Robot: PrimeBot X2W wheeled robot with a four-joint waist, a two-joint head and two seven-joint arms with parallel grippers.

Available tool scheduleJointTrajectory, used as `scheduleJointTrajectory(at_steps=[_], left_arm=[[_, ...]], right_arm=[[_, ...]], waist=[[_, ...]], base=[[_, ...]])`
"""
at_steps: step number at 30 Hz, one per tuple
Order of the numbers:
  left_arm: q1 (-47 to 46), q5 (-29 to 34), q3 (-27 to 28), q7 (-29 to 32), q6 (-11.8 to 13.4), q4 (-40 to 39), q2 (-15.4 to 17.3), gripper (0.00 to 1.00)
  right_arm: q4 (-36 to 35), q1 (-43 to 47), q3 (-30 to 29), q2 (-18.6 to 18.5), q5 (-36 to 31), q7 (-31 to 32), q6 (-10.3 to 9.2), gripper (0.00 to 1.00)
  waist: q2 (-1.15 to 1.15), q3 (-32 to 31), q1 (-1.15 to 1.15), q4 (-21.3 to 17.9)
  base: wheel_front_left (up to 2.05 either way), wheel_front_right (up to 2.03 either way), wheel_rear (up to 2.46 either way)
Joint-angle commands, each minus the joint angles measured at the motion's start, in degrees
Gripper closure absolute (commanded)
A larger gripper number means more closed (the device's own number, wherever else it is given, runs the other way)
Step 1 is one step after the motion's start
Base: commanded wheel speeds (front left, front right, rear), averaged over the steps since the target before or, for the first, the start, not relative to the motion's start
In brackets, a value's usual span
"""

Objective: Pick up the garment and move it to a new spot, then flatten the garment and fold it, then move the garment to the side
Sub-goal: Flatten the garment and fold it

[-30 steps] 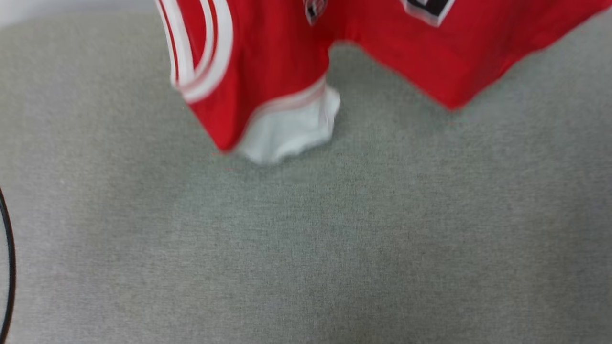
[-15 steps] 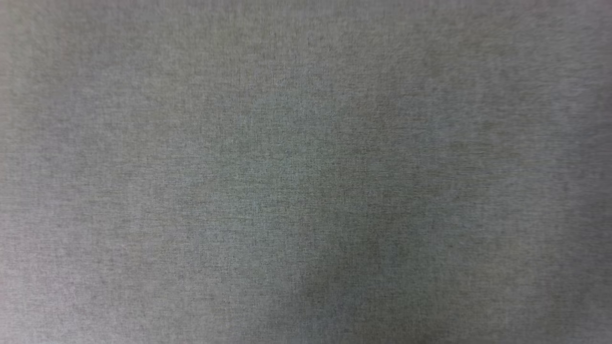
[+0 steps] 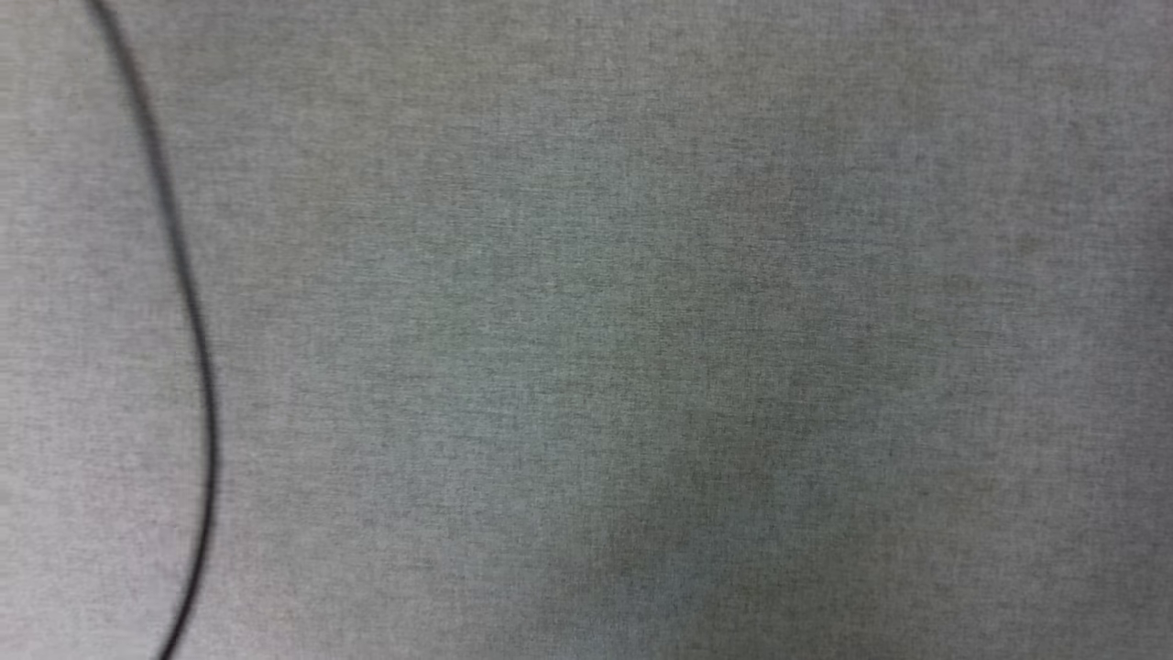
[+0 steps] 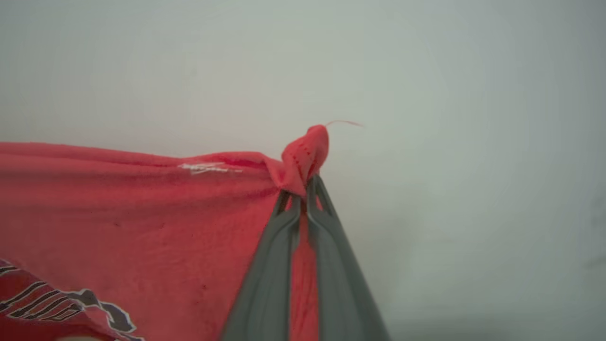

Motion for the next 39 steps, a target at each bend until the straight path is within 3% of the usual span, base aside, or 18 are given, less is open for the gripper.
scheduleJointTrajectory(at_steps=[1,9,18,28,39], left_arm=[[3.5,-0.1,0.6,-0.4,0.6,-2.5,-0.8,1.00],[23.3,-0.1,2.1,-0.3,1.3,-11.8,-3.4,1.00],[47.4,-0.4,1.9,-0.3,2.3,-20.0,-5.1,1.00],[69.4,-4.4,0.3,0.0,2.9,-20.4,-3.8,1.00],[85.0,-6.0,-3.3,4.0,2.7,-23.6,-0.2,1.00]], right_arm=[[1.1,2.5,-0.6,0.4,1.0,-1.7,-0.13,1.00],[3.7,14.7,1.6,2.6,4.5,-6.9,-0.11,1.00],[3.2,33.4,5.9,0.5,12.3,-7.6,-0.10,1.00],[0.4,54.1,9.3,0.0,21.7,-1.2,-0.10,1.00],[-3.2,67.0,12.3,-1.3,28.8,7.9,-0.10,1.00]], waist=[[0.00,-0.9,-0.01,0.4],[0.00,-7.2,-0.01,0.5],[0.00,-18.0,-0.01,1.9],[0.00,-28.4,-0.01,1.2],[0.00,-35.4,-0.01,0.7]], base=[[0.00,0.00,0.00],[0.00,0.00,0.00],[0.00,0.00,0.00],[0.00,0.00,0.00],[0.00,0.00,0.00]])
